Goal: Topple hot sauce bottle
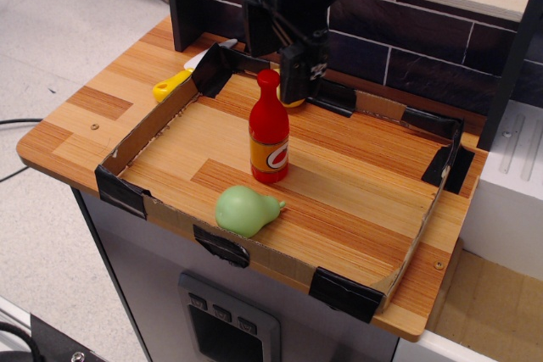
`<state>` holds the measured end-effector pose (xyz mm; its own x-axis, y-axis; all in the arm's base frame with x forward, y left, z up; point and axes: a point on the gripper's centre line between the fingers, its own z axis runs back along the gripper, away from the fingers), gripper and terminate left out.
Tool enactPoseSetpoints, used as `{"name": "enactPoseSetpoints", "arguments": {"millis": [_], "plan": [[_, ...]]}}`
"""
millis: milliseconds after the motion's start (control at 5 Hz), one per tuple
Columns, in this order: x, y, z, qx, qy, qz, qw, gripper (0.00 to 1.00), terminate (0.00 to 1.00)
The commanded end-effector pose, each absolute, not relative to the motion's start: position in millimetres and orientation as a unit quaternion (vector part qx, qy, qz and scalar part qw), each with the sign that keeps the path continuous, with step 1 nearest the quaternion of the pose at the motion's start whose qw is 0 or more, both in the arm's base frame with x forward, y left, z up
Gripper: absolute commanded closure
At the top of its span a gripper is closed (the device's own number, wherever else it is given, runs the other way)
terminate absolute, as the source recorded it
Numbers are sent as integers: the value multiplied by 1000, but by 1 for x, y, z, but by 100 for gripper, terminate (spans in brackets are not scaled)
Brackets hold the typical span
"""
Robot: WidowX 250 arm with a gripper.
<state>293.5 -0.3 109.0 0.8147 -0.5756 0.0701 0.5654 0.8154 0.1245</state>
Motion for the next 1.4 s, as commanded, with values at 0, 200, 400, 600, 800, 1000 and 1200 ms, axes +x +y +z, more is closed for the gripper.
{"name": "enactPoseSetpoints", "arguments": {"millis": [0, 200, 400, 600, 800, 1000, 1200], "plan": [[307, 2, 113, 82, -87, -283, 952, 0, 0], [314, 2, 112, 87, -94, -274, 953, 0, 0], [314, 5, 109, 99, -101, -258, 956, 100, 0], [312, 6, 105, 100, -98, -257, 956, 100, 0], [314, 7, 103, 103, -97, -253, 957, 100, 0], [313, 6, 105, 99, -98, -249, 958, 100, 0], [316, 12, 118, 102, -78, -265, 956, 100, 0]]}}
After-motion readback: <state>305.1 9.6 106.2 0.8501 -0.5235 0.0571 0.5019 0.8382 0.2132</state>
